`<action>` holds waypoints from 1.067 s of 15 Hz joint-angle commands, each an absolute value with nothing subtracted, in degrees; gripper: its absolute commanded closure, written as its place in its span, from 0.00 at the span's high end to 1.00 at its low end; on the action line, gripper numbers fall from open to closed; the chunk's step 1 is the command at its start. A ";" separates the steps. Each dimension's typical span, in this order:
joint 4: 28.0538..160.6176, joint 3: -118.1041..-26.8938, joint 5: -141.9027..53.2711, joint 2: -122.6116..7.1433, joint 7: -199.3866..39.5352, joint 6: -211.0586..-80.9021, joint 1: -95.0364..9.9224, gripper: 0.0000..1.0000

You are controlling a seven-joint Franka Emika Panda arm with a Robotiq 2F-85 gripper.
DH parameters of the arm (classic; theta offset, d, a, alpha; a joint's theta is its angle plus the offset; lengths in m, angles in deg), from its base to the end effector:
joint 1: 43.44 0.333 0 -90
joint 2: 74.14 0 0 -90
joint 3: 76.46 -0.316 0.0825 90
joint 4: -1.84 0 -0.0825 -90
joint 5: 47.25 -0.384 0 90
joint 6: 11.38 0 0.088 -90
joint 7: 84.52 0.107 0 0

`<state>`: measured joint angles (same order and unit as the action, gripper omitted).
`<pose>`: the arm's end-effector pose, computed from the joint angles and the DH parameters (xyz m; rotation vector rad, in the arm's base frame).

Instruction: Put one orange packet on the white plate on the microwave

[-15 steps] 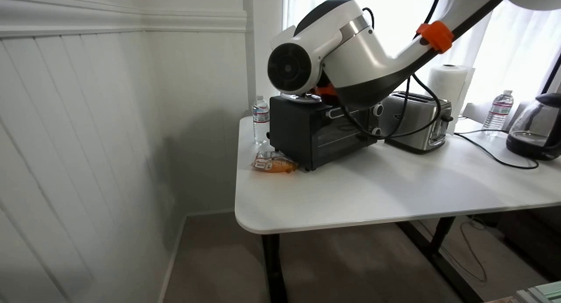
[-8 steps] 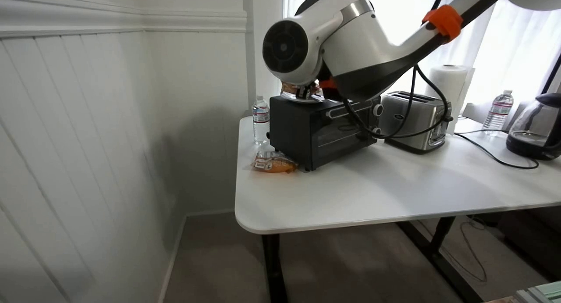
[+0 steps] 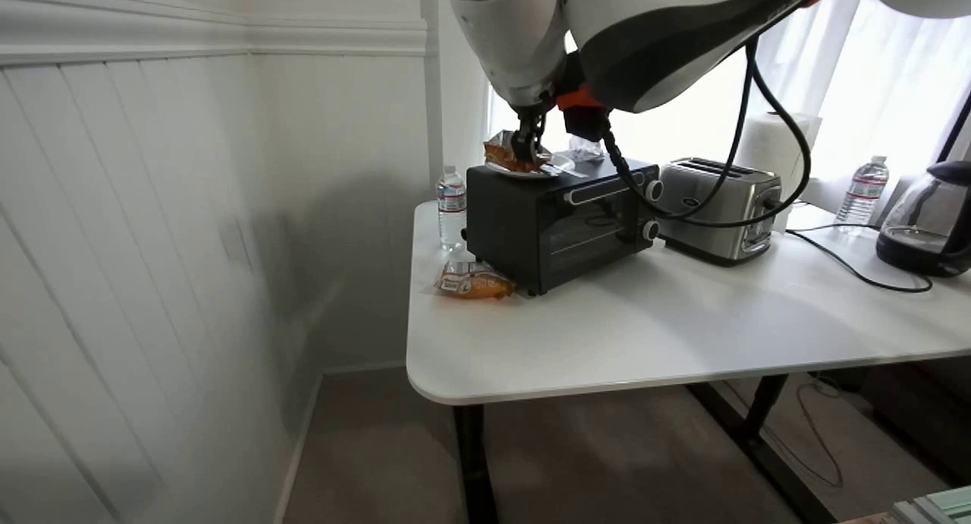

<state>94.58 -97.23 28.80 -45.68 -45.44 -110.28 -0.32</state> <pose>0.4049 0.5427 0.3732 1.9117 0.9271 0.7915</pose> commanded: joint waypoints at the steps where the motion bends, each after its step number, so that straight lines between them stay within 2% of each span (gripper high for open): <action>1: 94.49 -98.47 19.36 -48.97 -47.14 -113.26 -2.15 1.00; 10: 95.19 -97.02 -7.45 -54.24 -54.96 -114.45 -7.03 1.00; 11: 96.06 -96.55 -7.33 -54.57 -52.98 -117.85 -7.16 1.00; 12: 93.50 -95.62 -5.02 -52.64 -53.52 -114.29 -5.45 1.00; 16: 93.96 -95.31 -6.08 -52.84 -53.42 -116.72 -5.93 1.00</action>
<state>94.27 -96.74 -5.58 -52.85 -53.09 -116.67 -7.16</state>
